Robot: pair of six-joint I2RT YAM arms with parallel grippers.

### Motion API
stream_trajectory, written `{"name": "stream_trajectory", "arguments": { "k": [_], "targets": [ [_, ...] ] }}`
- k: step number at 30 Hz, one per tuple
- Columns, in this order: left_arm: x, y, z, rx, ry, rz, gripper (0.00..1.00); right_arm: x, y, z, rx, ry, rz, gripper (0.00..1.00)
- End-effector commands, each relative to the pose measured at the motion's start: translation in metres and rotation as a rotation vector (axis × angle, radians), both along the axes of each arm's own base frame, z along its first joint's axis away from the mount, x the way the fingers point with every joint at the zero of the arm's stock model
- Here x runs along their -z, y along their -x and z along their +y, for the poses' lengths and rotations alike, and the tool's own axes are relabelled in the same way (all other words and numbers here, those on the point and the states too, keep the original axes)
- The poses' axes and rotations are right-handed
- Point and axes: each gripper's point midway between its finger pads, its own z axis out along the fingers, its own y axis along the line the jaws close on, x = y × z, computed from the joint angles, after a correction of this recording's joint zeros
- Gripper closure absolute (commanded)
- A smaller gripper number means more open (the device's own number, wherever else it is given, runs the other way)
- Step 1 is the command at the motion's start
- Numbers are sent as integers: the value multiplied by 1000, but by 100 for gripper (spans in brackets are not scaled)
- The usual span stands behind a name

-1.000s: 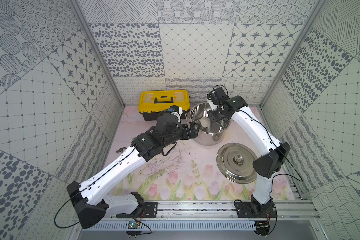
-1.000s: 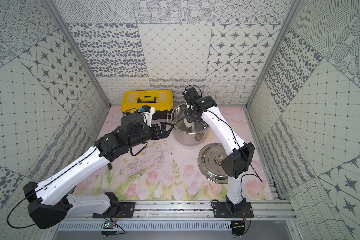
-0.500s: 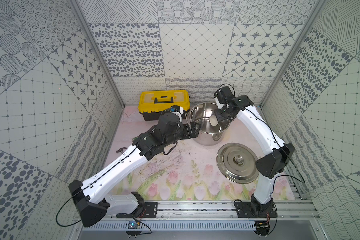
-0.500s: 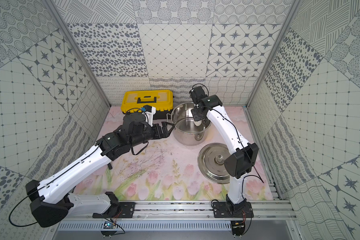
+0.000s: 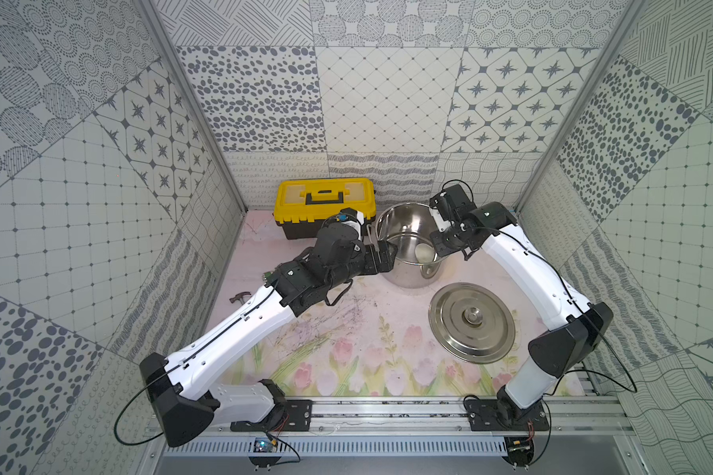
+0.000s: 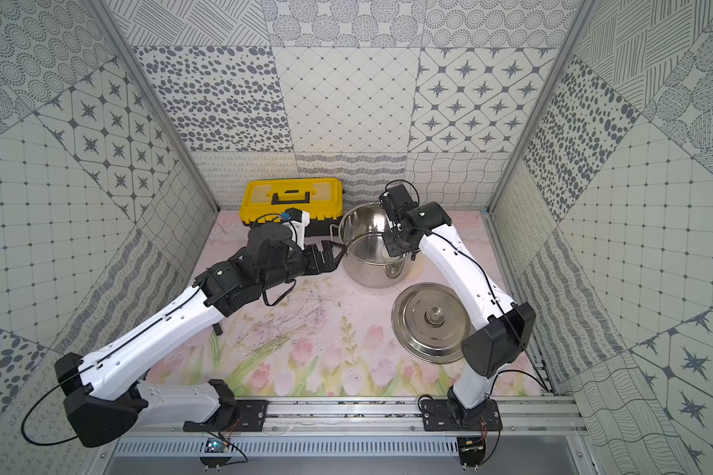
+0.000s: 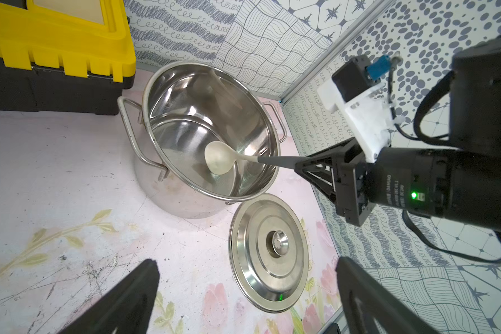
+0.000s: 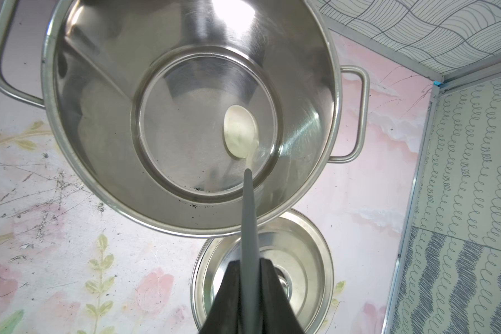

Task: Stir the soup with a spoon
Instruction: Stir the soup in the pan with a stick.

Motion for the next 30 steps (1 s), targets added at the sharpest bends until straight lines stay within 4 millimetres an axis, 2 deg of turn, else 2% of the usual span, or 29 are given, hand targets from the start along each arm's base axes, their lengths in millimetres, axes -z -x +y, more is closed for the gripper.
{"name": "stream_trajectory", "arguments": {
  "k": [1,9,17,24,30],
  "targets": [
    [-16,-6,-1,-6,7,-65,1,-11,5,11,0,-50,-39,100],
    [-19,-6,3,-24,0,-74,0,-11,8,43,-32,-119,-21,100],
    [-17,-5,10,-48,-6,-65,0,-19,-18,70,-47,-126,-54,100],
    [-16,-4,13,-54,-16,-63,0,-28,-48,73,-47,-52,-93,100],
    [-17,-4,13,-51,-20,-71,1,-30,-71,58,-10,-35,-100,100]
  ]
}}
